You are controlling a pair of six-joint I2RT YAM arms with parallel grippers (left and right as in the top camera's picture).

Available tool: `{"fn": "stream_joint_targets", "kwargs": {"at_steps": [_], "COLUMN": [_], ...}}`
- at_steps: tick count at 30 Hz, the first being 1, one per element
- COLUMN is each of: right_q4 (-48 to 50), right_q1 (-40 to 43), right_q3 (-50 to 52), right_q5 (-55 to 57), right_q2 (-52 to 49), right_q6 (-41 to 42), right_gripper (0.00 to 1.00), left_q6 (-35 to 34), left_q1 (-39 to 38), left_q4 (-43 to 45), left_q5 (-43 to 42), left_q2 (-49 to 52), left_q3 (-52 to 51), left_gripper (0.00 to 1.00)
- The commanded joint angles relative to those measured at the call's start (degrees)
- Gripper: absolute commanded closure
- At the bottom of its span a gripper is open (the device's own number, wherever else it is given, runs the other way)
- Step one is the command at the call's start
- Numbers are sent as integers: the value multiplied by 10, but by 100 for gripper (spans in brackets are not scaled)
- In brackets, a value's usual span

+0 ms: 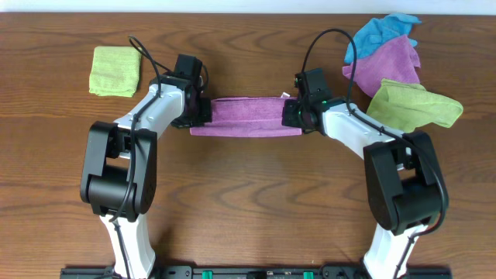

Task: Fold the cloth
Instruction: 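Lower the folded edge onto the cloth and press it down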

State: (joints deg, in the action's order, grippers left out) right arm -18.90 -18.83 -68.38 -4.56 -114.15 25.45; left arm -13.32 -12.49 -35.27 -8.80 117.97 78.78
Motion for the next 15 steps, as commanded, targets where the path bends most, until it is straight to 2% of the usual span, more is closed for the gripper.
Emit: {"fn": "stream_joint_targets", "kwargs": {"at_steps": [1, 9, 15], "right_q4": [-30, -84, -108], "right_q1": [-14, -23, -21], "right_q3": [13, 13, 13], "right_q5": [-2, -2, 3], "right_q2": [-12, 2, 67], "right_q6": [9, 24, 20], "right_gripper": [99, 99, 99], "left_q6": [-7, -7, -11], "left_q1": [0, 0, 0], "left_q4": [-28, -41, -66], "left_q5": [13, 13, 6], "left_q2": [27, 27, 27], "left_q3": [-27, -27, -27], "left_gripper": [94, 94, 94]}}
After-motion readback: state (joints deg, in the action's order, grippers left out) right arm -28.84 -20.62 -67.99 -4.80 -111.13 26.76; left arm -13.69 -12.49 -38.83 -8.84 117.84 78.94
